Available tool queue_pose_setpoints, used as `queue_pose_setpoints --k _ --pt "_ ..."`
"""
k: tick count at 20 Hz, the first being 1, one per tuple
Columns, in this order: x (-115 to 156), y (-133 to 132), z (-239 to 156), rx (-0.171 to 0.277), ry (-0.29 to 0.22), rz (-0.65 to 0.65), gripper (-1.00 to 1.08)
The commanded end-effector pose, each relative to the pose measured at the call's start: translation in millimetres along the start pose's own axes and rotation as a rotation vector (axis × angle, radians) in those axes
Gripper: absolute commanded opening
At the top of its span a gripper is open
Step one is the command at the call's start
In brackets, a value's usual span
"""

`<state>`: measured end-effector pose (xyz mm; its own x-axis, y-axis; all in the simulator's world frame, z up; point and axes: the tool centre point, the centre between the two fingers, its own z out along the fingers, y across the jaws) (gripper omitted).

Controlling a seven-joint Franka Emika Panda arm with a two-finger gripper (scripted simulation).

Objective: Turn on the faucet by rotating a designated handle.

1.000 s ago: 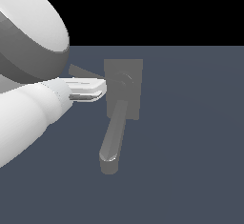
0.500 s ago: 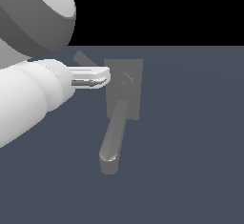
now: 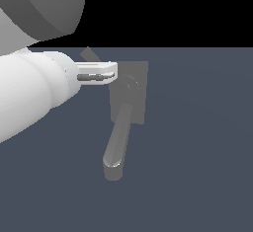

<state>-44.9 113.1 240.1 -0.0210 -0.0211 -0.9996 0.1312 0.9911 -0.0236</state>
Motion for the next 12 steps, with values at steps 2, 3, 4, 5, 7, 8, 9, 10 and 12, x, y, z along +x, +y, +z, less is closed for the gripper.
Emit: queue_pose_setpoints --k 2,3,4,5,7,8,9,10,12 --pt "-11.4 -9.3 2.0 0.003 -0.009 0.002 -1.0" --pt "-13.5 -11.7 2.2 0.003 -0.009 0.002 -1.0" --pt "-16.1 -14.0 2.1 0.003 -0.01 0.002 -1.0" --pt "-18.6 -16.3 2.1 0.002 -0.011 0.003 -1.0" --pt "-23.3 -20.9 2.2 0.002 -0.012 0.003 -1.0" --pt "-25.7 -23.2 2.2 0.002 -0.012 0.003 -1.0" --pt "-28.2 -25.5 2.2 0.002 -0.013 0.003 -1.0" --pt "-30.3 -27.8 2.5 0.002 -0.013 0.003 -1.0" --pt "-35.3 -32.3 2.4 0.001 -0.014 0.004 -1.0"
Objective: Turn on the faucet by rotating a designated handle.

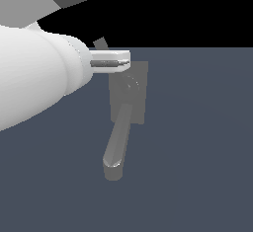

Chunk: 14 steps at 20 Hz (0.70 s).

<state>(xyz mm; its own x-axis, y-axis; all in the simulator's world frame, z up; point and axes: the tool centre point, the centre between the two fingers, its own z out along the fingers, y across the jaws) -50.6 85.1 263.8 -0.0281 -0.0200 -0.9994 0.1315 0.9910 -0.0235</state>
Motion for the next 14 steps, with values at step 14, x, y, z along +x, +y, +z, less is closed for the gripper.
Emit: queue_pose_setpoints --k 14 --pt "-19.9 -36.3 1.4 0.001 -0.007 0.001 -1.0"
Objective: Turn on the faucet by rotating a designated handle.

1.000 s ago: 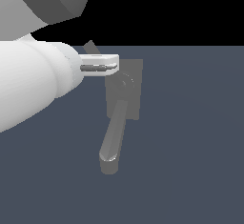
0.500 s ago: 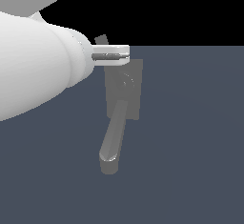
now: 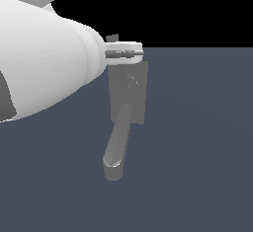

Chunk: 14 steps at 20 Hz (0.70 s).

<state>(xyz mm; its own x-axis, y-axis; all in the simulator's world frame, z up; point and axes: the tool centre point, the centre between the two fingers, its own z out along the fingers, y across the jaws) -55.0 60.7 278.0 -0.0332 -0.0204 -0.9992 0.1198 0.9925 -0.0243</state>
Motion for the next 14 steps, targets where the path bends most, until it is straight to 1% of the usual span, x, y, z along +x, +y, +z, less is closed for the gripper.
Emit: queue_pose_setpoints --k 1,14 --pt "-7.6 -14.6 2.9 0.013 -0.013 0.003 -1.0" --pt "-25.3 -57.5 5.2 0.012 -0.029 0.005 -1.0"
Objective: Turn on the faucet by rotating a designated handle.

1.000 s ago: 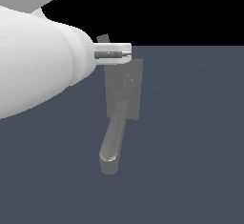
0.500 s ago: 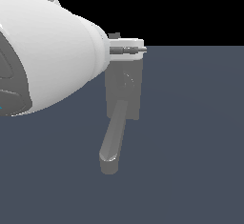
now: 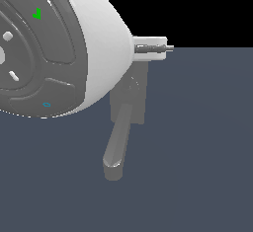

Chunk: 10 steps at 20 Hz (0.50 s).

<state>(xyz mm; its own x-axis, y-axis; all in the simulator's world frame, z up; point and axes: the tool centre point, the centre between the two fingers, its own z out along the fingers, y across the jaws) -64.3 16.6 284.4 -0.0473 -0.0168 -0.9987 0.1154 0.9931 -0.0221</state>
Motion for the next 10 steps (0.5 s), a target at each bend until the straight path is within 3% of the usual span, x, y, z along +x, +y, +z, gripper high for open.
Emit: queue_pose_setpoints --k 1,2,10 --pt "-20.3 -12.4 8.9 0.016 -0.044 0.003 -1.0" --pt "0.1 -4.0 0.5 0.005 0.0 -0.002 -1.0" --pt "0.1 -32.1 3.6 0.009 -0.016 0.0 -1.0"
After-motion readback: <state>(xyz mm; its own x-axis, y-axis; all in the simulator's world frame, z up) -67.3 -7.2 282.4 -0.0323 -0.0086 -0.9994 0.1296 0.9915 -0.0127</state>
